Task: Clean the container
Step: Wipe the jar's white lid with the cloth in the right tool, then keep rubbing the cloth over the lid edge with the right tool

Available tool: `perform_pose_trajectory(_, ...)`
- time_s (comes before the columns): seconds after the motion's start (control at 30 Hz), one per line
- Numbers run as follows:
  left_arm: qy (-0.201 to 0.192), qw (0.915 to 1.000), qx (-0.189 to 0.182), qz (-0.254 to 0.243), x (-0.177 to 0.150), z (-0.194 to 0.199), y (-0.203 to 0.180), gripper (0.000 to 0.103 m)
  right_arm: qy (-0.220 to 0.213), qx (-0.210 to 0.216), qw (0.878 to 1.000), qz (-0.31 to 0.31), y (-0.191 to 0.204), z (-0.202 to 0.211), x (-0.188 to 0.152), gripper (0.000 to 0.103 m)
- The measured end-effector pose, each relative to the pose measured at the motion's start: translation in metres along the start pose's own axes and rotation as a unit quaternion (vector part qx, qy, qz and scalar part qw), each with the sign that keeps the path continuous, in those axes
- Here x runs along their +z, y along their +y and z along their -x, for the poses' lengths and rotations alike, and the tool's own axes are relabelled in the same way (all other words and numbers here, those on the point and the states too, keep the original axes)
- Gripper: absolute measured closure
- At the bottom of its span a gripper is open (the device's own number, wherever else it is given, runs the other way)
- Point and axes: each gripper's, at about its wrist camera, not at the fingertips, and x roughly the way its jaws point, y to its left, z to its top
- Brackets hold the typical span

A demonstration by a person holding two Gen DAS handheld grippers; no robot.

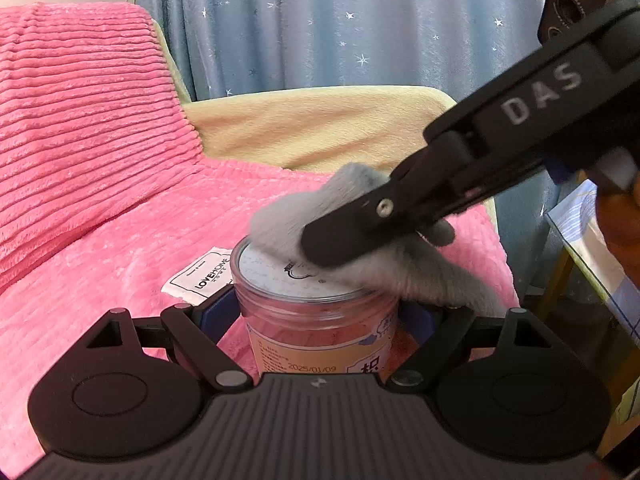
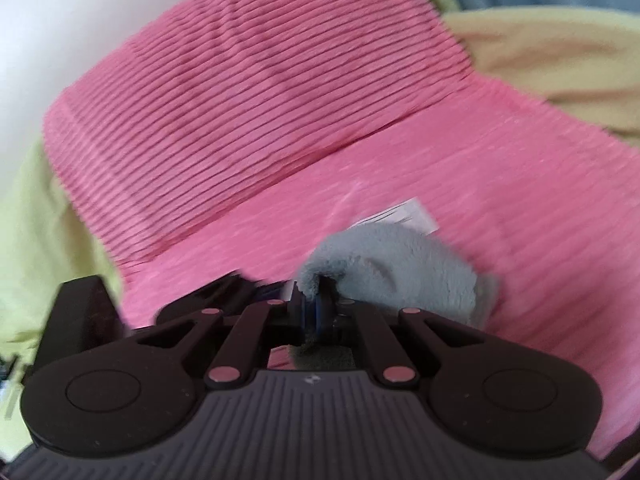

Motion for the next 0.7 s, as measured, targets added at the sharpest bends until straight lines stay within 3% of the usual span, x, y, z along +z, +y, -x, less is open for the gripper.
perform_pose_trajectory(0.17, 0.000, 1.0000, 0.002, 0.001, 0.001, 0.000, -0.001, 0.018, -0.019, -0.014, 1.000, 0.014, 0.008, -0.014, 0.004, 0.101)
perform_pose_trajectory(0.37, -0.001, 1.0000, -0.001, 0.002, 0.000, 0.000, 0.001, 0.018, -0.049, -0.078, 0.995, 0.031, -0.002, -0.013, 0.014, 0.102)
perform_pose_trajectory(0.57, 0.000, 1.0000, -0.002, -0.001, 0.000, -0.001, 0.002, 0.018, -0.024, -0.075, 0.997, 0.016, -0.006, 0.012, 0.008, 0.101)
perform_pose_trajectory(0.7, 0.000, 1.0000, -0.001, 0.002, 0.001, -0.001, 0.003, 0.018, -0.010, -0.029, 0.999, 0.011, 0.001, 0.007, 0.003, 0.101)
